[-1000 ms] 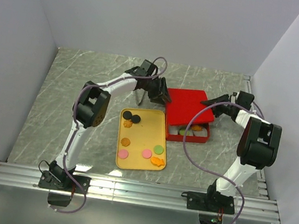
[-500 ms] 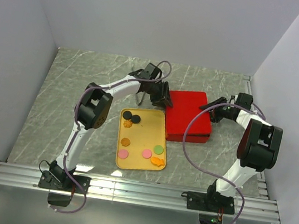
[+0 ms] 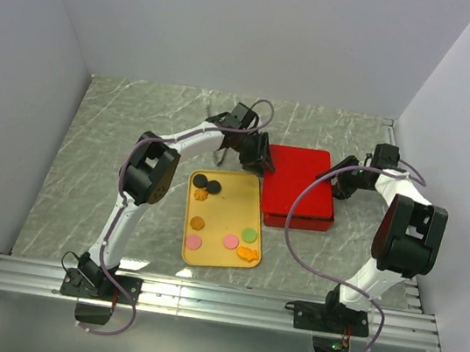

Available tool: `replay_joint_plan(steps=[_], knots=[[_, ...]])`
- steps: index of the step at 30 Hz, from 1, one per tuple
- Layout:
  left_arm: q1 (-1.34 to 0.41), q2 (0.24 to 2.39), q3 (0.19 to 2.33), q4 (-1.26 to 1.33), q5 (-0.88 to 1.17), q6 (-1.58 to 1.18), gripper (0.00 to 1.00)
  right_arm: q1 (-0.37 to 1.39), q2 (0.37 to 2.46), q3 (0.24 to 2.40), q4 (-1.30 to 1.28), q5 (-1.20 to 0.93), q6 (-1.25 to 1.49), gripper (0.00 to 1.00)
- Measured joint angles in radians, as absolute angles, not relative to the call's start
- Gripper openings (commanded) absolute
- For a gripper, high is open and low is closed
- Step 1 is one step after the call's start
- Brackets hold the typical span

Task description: Pack the cookies

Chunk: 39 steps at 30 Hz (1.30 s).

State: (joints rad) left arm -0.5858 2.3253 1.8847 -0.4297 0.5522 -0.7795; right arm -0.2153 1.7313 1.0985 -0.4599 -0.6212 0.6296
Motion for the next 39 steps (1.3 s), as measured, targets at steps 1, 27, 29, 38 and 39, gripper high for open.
replay_joint_plan(steps=[1,27,29,38,39], knots=[[-0.589,2.325,1.885,-0.43,0.552,-0.78,0.48,-0.215,1.728,1.106,-0.477,-0.605,0.624,0.58],[-0.639,2.325,1.93,-0.52,0.524,-0.751,0.48,-0.215,1.608,1.309,-0.826,-0.255,0.513,0.94],[-0.641,2.326,1.938,-0.531,0.523,-0.749,0.47,-0.221,1.589,1.309,-0.828,-0.246,0.511,0.88],[-0.659,2.354,1.995,-0.566,0.516,-0.745,0.47,-0.327,1.666,1.263,-0.778,-0.229,0.533,0.49],[-0.661,2.356,1.997,-0.566,0.516,-0.745,0.47,-0.336,1.694,1.263,-0.77,-0.229,0.536,0.46]])
